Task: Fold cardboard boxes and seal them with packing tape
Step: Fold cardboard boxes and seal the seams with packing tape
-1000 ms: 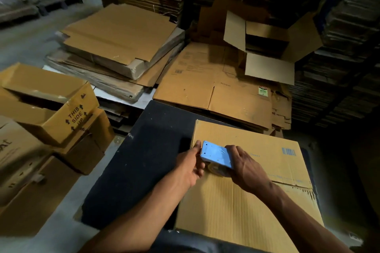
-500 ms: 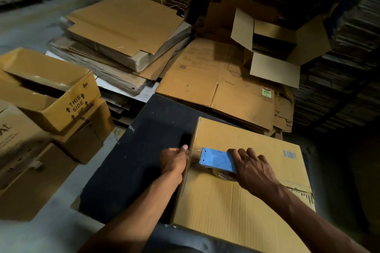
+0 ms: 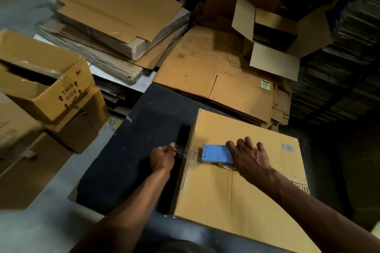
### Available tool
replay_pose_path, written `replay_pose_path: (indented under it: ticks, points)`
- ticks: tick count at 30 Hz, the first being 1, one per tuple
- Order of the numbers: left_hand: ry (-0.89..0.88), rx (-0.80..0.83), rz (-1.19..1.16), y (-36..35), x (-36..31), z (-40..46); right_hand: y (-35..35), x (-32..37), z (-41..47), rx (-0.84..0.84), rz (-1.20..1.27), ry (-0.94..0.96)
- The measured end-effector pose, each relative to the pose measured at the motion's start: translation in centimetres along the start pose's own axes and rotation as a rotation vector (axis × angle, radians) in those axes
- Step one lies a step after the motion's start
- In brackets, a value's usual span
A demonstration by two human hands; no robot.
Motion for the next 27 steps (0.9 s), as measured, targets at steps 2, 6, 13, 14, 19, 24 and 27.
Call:
replay_pose_path:
  ticks: [2,6,13,14,19,24,27]
  points:
    - [0.003,0.003,-0.018,-0.3,0.4,0.3,0.2,0.2,0.3,0.017,-0.029,0.001]
    - [0.01,-0.013,-0.108,-0.6,1.3,0.7,0.4,0.3,0.7,0.051,-0.047,0.01]
    - [-0.083,0.147,0.193,-2.3,3.7,0.8,1.9,0.6,1.5,0.153,-0.084,0.061]
    - [-0.128,0.156,0.256,-2.6,4.2,0.8,2.2,0.7,1.7,0.163,-0.095,0.067]
    - [-0.028,0.16,0.385,-0.5,7.8,1.3,2.7,2.1,2.5,0.175,-0.211,0.091]
    - [-0.195,0.163,0.155,-0.1,5.6,0.7,2.0,1.8,2.7,0.138,-0.179,0.08]
    - [-0.177,0.442,-0.221,-2.5,2.2,-1.2,1.9,2.2,2.8,0.12,-0.134,0.145]
Point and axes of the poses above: each hand's wrist, its own z-axis towards the middle knuckle, its own y-axis out of the back of the hand, x = y × z, the point moved 4 cm from there along z, towards the middle knuckle, and after that the axes turned 11 degrees about -z, right-handed, at the moved point
